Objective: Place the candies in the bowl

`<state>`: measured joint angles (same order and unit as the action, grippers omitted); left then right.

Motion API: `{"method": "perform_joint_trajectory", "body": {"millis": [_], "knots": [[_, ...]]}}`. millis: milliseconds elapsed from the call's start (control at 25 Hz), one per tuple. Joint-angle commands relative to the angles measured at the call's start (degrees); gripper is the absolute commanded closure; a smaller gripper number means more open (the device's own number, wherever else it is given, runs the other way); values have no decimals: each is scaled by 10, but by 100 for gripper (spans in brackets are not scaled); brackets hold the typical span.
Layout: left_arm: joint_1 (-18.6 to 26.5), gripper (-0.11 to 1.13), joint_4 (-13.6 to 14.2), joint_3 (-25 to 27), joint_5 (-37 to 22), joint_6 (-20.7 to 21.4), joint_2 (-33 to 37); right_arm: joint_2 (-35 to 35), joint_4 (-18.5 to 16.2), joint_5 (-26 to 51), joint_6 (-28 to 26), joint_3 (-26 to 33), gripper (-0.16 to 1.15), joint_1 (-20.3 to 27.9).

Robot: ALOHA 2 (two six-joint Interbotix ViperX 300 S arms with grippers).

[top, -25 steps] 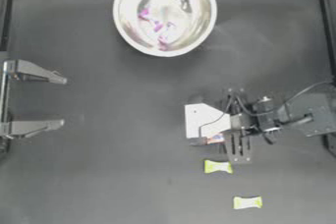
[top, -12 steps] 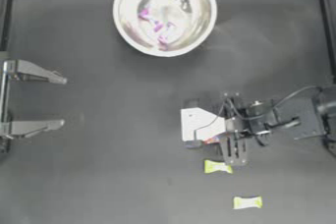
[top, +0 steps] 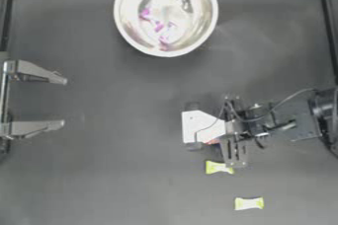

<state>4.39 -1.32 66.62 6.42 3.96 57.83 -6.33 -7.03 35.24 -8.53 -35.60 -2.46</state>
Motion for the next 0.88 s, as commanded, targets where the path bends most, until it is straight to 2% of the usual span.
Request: {"method": "perform_joint_trajectory", "body": {"millis": [40,200,280,600,880], "knots": [[1,-1,-1,-7,4,-1,-11,7,4,-4,3,5,24,1],[1,-1,-2,-7,4,-1,-11,7,4,-4,5,5,53,1],[1,-1,-2,-6,4,-1,-11,7,4,-4,4,5,61,1],[1,-1,-2,-6,4,-1,-11,35,-3,-3,6,18,61,5],[1,-1,-2,-6,4,-1,-10,109,-33,-18,10,20,61,62]]}}
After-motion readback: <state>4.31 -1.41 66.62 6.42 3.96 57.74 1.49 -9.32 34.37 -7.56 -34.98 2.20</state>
